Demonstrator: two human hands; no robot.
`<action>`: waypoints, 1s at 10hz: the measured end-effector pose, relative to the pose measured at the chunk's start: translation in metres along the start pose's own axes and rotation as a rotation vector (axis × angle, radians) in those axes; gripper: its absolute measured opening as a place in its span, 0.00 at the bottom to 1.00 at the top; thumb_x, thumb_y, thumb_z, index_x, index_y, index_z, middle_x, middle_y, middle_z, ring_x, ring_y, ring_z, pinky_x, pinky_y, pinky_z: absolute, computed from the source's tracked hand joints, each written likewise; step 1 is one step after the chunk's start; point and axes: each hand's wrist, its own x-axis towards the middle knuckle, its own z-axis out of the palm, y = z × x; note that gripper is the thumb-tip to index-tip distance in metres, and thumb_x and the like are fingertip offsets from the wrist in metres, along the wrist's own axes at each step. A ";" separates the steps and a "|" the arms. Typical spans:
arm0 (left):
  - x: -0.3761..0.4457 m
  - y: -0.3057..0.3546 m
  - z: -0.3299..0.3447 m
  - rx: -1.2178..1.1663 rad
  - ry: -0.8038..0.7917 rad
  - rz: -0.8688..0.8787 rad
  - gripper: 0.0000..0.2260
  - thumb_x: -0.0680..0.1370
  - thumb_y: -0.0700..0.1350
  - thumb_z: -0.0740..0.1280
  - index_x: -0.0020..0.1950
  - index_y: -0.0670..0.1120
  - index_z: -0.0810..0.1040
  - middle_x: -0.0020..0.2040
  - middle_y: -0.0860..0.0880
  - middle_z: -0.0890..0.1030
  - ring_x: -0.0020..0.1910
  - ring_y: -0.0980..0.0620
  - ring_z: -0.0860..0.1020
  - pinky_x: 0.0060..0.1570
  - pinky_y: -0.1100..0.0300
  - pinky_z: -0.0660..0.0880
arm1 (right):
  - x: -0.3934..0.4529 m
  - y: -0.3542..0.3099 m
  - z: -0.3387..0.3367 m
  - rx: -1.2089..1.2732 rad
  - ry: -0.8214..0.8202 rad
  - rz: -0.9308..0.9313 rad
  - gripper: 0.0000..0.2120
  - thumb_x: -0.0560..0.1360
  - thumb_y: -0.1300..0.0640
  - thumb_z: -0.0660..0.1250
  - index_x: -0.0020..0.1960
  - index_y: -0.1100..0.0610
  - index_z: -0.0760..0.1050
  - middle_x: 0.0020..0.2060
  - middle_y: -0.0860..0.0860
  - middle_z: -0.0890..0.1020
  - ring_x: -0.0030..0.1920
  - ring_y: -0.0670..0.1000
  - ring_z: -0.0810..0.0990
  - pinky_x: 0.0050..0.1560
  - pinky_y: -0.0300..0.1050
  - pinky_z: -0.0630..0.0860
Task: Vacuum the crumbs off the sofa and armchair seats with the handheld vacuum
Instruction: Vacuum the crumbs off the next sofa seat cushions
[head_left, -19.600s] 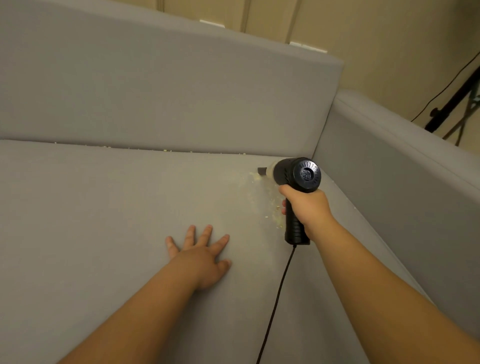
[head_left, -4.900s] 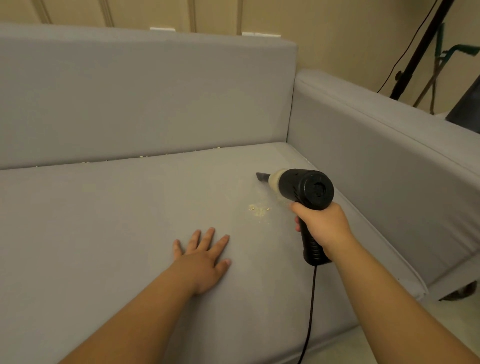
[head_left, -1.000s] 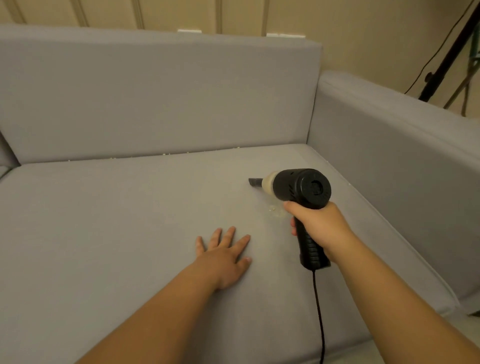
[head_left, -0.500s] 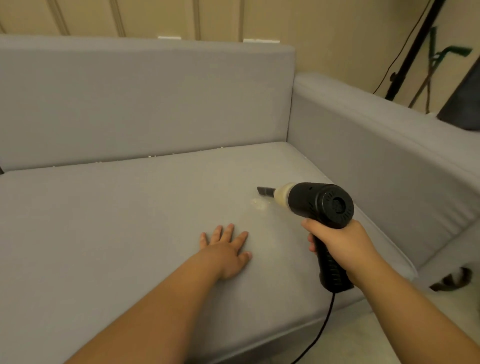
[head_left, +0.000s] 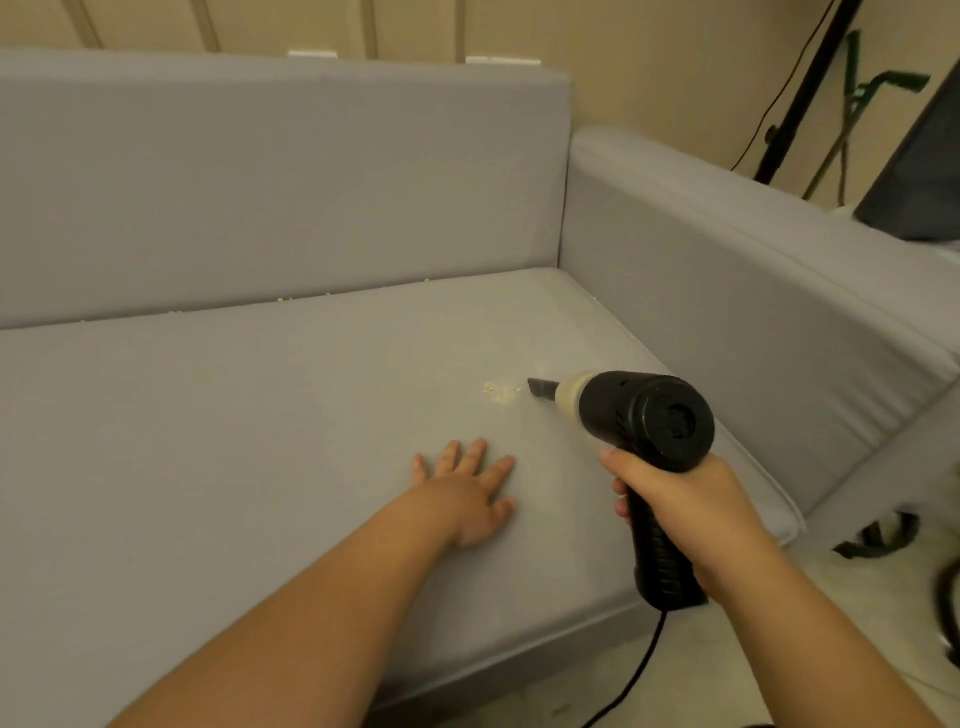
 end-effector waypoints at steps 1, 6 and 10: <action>0.003 -0.012 -0.003 -0.025 0.011 -0.040 0.30 0.84 0.66 0.48 0.83 0.64 0.41 0.84 0.52 0.36 0.83 0.44 0.37 0.76 0.31 0.38 | 0.004 0.003 -0.002 -0.047 -0.023 -0.027 0.10 0.73 0.52 0.80 0.48 0.58 0.85 0.41 0.58 0.88 0.36 0.52 0.87 0.50 0.58 0.85; 0.020 -0.009 0.008 0.005 0.022 -0.079 0.31 0.83 0.68 0.47 0.82 0.65 0.37 0.84 0.53 0.35 0.83 0.44 0.36 0.76 0.30 0.39 | 0.013 0.008 -0.001 -0.038 -0.083 -0.037 0.13 0.73 0.51 0.79 0.48 0.60 0.84 0.40 0.57 0.88 0.36 0.51 0.87 0.51 0.57 0.85; 0.020 -0.009 0.007 0.007 0.009 -0.082 0.31 0.83 0.68 0.47 0.82 0.66 0.37 0.84 0.53 0.35 0.83 0.45 0.36 0.76 0.30 0.40 | 0.021 0.008 0.010 0.006 -0.080 -0.044 0.12 0.74 0.52 0.79 0.49 0.61 0.84 0.37 0.55 0.86 0.35 0.51 0.86 0.54 0.63 0.85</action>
